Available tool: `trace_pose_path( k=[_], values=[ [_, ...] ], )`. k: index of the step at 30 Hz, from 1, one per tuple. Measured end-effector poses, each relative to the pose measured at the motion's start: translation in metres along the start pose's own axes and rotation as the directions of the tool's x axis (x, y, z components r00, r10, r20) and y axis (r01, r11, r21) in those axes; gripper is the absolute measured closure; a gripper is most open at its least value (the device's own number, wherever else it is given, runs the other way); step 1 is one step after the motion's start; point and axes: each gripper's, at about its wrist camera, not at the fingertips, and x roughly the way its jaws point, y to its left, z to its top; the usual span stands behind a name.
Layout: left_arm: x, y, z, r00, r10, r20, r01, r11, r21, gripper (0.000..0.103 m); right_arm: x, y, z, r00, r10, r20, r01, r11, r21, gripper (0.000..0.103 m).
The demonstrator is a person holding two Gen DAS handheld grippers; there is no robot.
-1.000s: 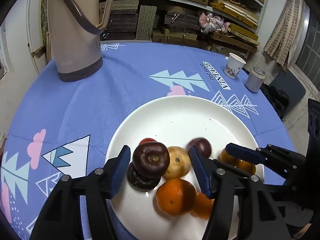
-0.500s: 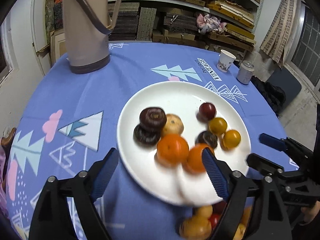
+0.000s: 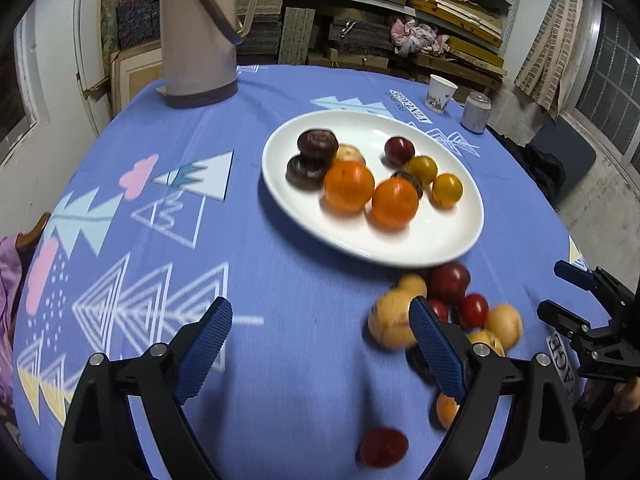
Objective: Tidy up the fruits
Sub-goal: 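Withdraw both open tools from the plate toward the fruit cluster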
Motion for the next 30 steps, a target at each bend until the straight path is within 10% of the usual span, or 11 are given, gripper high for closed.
trace_pose_path(
  k=[6, 10, 24, 30],
  values=[
    [-0.013, -0.006, -0.021, 1.000, 0.010, -0.001, -0.010, 1.000, 0.027, 0.011, -0.005, 0.009, -0.020, 1.000, -0.005, -0.016, 0.005, 1.000, -0.020, 0.019],
    [-0.014, -0.007, -0.032, 1.000, 0.019, -0.019, -0.018, 0.999, 0.042, 0.010, -0.002, 0.021, -0.027, 1.000, -0.021, -0.020, 0.019, 0.996, -0.084, 0.039],
    [-0.002, -0.005, -0.048, 0.997, 0.016, -0.079, -0.010, 0.998, 0.065, 0.010, 0.038, 0.035, -0.021, 0.996, -0.013, -0.090, 0.002, 0.993, -0.119, 0.039],
    [-0.006, -0.012, -0.055, 0.995, -0.028, -0.093, 0.036, 0.996, 0.086, 0.010, 0.046, 0.038, -0.017, 0.994, 0.037, -0.106, -0.050, 0.991, -0.124, 0.057]
  ],
)
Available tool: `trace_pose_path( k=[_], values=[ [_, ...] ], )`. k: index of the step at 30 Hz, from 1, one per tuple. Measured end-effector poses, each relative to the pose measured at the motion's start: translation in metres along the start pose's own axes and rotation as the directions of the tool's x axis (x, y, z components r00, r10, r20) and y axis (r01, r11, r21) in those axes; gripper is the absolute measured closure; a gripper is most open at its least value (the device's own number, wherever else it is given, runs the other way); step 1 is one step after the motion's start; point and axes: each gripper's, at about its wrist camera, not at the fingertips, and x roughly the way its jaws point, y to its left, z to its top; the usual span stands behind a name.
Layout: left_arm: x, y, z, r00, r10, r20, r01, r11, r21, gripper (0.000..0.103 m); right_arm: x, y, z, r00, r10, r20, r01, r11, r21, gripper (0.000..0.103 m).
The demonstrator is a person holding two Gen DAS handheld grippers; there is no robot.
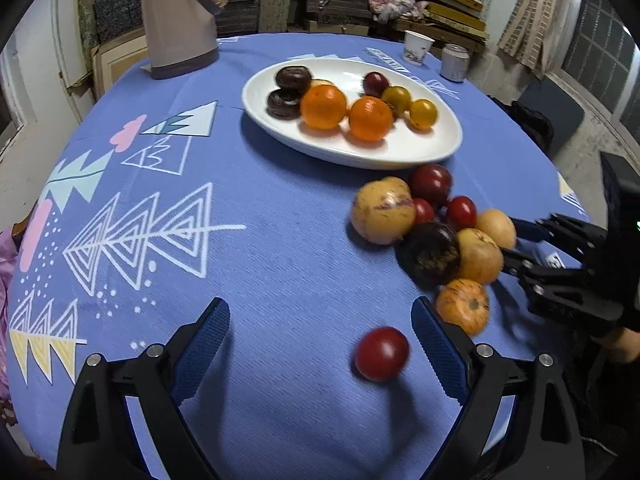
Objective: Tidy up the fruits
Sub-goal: 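Withdraw both open tools from the plate toward the fruit cluster, then grasp a pale yellow round fruit with the right tool while the left tool grasps a red tomato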
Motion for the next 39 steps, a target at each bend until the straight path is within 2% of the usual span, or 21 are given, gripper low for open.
trace_pose_path(
  k=[4, 8, 12, 15, 16, 17, 18, 20, 21, 29, 39],
  values=[
    [-0.003, -0.014, -0.011, 0.999, -0.034, -0.004, 0.034, 0.997, 0.063, 0.010, -0.003, -0.004, -0.003, 1.000, 0.024, -0.002, -0.024, 0.999, 0.027, 0.057],
    [0.002, -0.022, -0.019, 1.000, -0.018, -0.003, 0.019, 0.994, 0.112, 0.010, -0.007, -0.009, -0.007, 1.000, 0.019, 0.000, -0.019, 0.999, 0.044, 0.057],
    [0.005, -0.020, -0.019, 1.000, -0.020, -0.003, 0.021, 0.995, 0.102, 0.015, -0.009, -0.010, -0.010, 1.000, 0.019, 0.001, -0.019, 0.998, 0.052, 0.057],
    [0.009, -0.019, -0.020, 0.999, -0.033, -0.022, 0.035, 0.995, 0.094, 0.036, -0.010, -0.011, -0.010, 1.000, 0.019, 0.002, -0.019, 0.998, 0.060, 0.057],
    [0.012, -0.017, -0.021, 0.999, -0.036, -0.038, 0.039, 0.996, 0.086, 0.047, -0.010, -0.011, -0.011, 1.000, 0.018, 0.001, -0.018, 0.998, 0.061, 0.057],
    [0.015, -0.017, -0.021, 0.998, -0.044, -0.051, 0.048, 0.996, 0.078, 0.053, -0.010, -0.011, -0.011, 1.000, 0.017, 0.001, -0.017, 0.998, 0.063, 0.057],
    [0.015, -0.018, -0.022, 0.999, -0.034, -0.040, 0.038, 0.996, 0.082, 0.054, -0.010, -0.011, -0.011, 1.000, 0.017, 0.001, -0.017, 0.998, 0.063, 0.057],
    [0.015, -0.020, -0.023, 0.999, -0.041, -0.033, 0.044, 0.995, 0.094, 0.069, -0.010, -0.011, -0.011, 1.000, 0.016, 0.000, -0.016, 0.998, 0.062, 0.057],
    [0.015, -0.021, -0.023, 0.998, -0.051, -0.032, 0.054, 0.994, 0.097, 0.073, -0.010, -0.011, -0.011, 1.000, 0.015, 0.000, -0.015, 0.998, 0.063, 0.057],
    [0.012, -0.020, -0.023, 0.999, -0.034, -0.018, 0.035, 0.995, 0.094, 0.074, -0.015, -0.011, -0.011, 1.000, 0.013, 0.007, -0.014, 0.998, 0.066, 0.057],
    [0.002, -0.007, -0.005, 0.999, -0.027, 0.022, 0.026, 0.998, 0.054, 0.074, -0.033, -0.010, -0.002, 0.999, 0.019, 0.049, -0.022, 0.998, 0.066, 0.057]
  ],
)
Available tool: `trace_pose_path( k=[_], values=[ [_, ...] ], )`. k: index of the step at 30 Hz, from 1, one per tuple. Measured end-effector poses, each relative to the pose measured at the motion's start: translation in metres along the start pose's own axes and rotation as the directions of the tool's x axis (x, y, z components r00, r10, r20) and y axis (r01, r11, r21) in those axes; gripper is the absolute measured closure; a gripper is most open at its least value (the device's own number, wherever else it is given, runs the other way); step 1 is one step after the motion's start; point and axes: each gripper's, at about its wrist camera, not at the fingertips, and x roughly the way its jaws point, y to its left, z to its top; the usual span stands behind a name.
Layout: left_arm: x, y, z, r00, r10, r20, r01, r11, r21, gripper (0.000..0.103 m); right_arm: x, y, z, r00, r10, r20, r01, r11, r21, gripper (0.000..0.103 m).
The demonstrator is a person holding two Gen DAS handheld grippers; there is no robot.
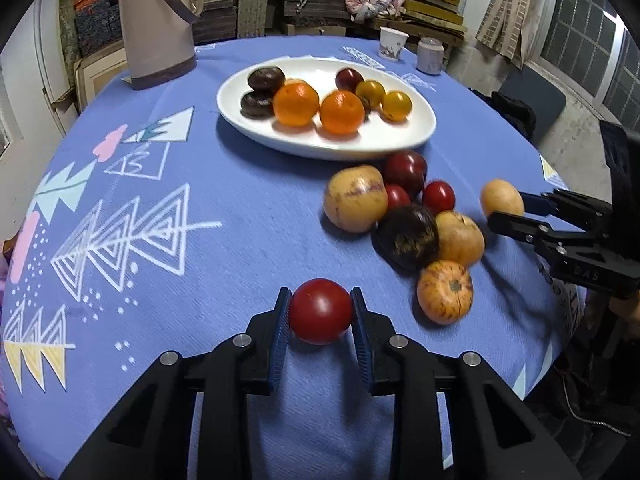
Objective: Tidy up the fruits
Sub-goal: 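Grasp a pale yellow round fruit with the right tool while the left tool grasps a red tomato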
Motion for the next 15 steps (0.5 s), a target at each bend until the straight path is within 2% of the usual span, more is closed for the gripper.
trace_pose_path(
  k=[10, 15],
  values=[
    [-0.009, 0.004, 0.027, 0.999, 0.010, 0.051, -0.010, 1.000, 0.006, 0.074, -0.023, 0.000, 0.023, 0.997, 0.014, 0.070, -0.014, 1.000, -0.007, 0.057],
    [-0.010, 0.005, 0.051, 0.997, 0.005, 0.076, -0.007, 1.000, 0.018, 0.074, -0.029, 0.003, 0.046, 0.994, 0.023, 0.109, -0.020, 0.999, -0.030, 0.057]
  ],
)
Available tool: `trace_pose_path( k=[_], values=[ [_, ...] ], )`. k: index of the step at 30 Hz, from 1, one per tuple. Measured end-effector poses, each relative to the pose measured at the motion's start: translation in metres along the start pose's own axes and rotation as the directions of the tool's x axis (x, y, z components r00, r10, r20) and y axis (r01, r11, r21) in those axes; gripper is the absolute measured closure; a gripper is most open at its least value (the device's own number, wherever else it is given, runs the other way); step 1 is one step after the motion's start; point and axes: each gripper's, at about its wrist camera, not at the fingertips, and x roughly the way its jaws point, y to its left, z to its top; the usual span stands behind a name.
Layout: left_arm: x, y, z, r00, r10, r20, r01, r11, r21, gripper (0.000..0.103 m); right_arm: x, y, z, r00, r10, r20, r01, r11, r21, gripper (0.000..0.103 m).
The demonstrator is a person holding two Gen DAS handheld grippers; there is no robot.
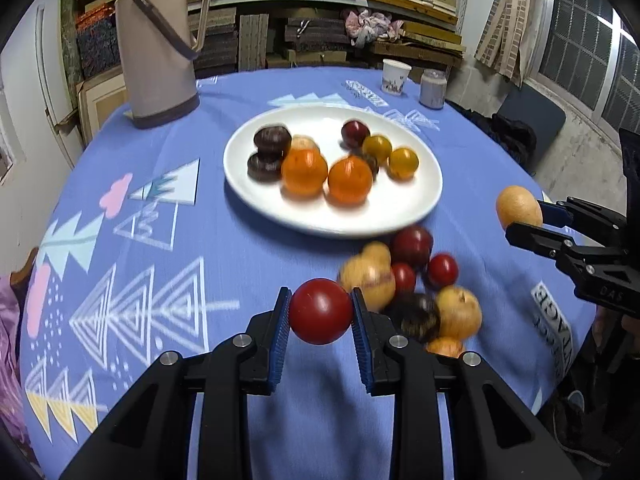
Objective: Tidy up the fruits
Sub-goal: 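Grasp a pale yellow round fruit with the right tool while the left tool grasps a red tomato, then carry the pale yellow fruit and red tomato onto the white plate, open both tools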
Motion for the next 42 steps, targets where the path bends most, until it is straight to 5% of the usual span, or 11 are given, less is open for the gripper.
trace_pose_path(
  k=[10, 34, 40, 42],
  values=[
    [0.023, 0.009, 0.064, 0.999, 0.005, 0.037, -0.005, 1.000, -0.003, 0.073, 0.030, 0.004, 0.052, 1.000, 0.010, 0.025, -0.009, 0.999, -0.034, 0.057],
    [0.121, 0.039, 0.137, 0.998, 0.041, -0.038, -0.045, 0.994, -0.099, 0.073, 0.172, -0.035, 0.118, 0.995, -0.009, -0.104, 0.015, 0.998, 0.058, 0.057],
    [0.117, 0.039, 0.134, 0.999, 0.047, -0.026, -0.050, 0.992, -0.116, 0.045, 0.162, -0.038, 0.114, 0.996, -0.007, -0.087, 0.013, 0.997, 0.074, 0.056],
    [0.113, 0.038, 0.133, 0.999, 0.052, -0.017, -0.054, 0.992, -0.115, 0.044, 0.155, -0.040, 0.112, 0.997, -0.006, -0.078, 0.013, 0.996, 0.083, 0.056]
  ],
)
